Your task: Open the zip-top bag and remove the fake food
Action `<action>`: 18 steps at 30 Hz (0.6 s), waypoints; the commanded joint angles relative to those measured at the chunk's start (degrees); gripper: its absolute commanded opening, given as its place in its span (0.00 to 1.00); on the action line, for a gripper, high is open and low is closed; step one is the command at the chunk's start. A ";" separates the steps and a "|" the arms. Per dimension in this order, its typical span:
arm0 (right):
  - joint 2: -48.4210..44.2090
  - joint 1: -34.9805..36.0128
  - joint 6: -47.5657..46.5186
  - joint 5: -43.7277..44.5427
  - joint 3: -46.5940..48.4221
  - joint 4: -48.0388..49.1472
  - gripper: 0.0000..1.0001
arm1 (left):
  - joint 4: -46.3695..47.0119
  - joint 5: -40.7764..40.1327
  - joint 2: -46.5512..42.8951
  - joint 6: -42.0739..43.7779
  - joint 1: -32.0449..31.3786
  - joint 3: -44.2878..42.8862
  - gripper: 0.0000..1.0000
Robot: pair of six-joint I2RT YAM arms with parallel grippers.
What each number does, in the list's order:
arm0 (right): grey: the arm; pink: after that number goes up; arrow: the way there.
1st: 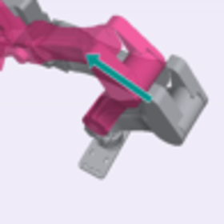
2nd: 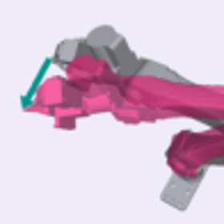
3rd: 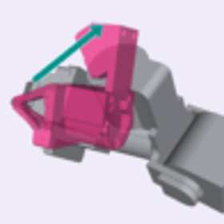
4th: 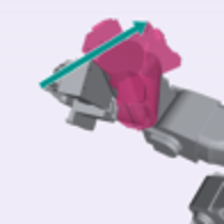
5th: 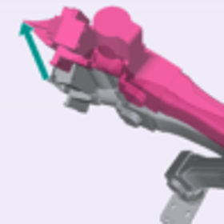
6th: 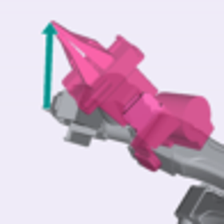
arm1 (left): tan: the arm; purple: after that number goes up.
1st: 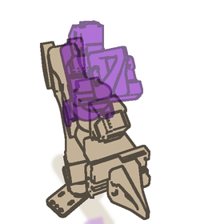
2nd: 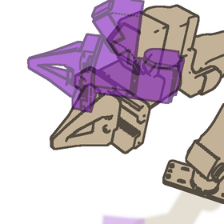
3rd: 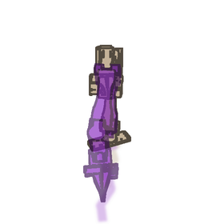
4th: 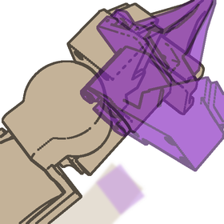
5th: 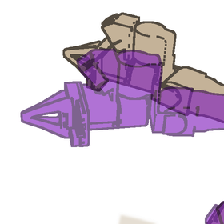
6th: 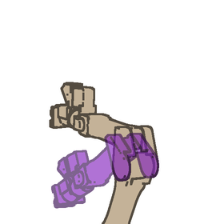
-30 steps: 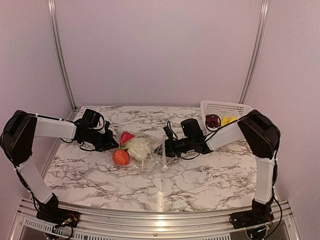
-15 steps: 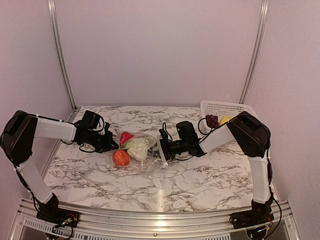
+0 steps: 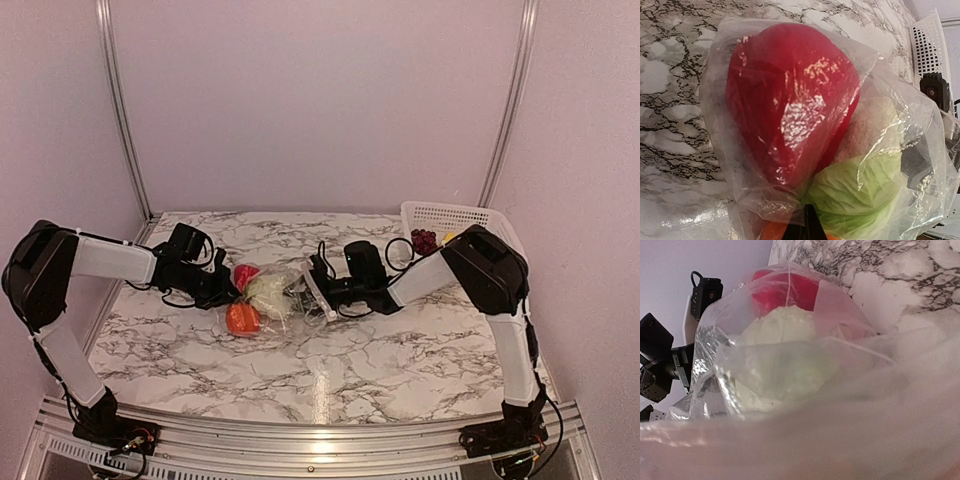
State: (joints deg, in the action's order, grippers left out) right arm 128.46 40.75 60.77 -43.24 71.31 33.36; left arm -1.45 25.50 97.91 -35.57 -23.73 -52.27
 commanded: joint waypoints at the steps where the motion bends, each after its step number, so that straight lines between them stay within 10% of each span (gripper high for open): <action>1: 2.68 1.46 2.80 0.65 3.69 1.84 0.77 | 0.62 1.54 1.90 0.89 -1.64 -1.13 0.00; 8: 3.06 2.58 0.54 2.64 6.78 -5.61 0.78 | 0.26 1.45 3.09 1.24 -2.99 -1.93 0.00; 18: -2.50 1.97 0.94 2.89 1.87 -3.01 0.27 | -1.18 -0.69 1.61 0.69 -1.91 -1.78 0.00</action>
State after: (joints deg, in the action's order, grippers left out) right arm 130.56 42.37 62.26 -40.84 75.18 29.58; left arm -1.63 25.43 99.79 -35.33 -26.00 -53.30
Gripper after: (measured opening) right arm 0.347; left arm 0.006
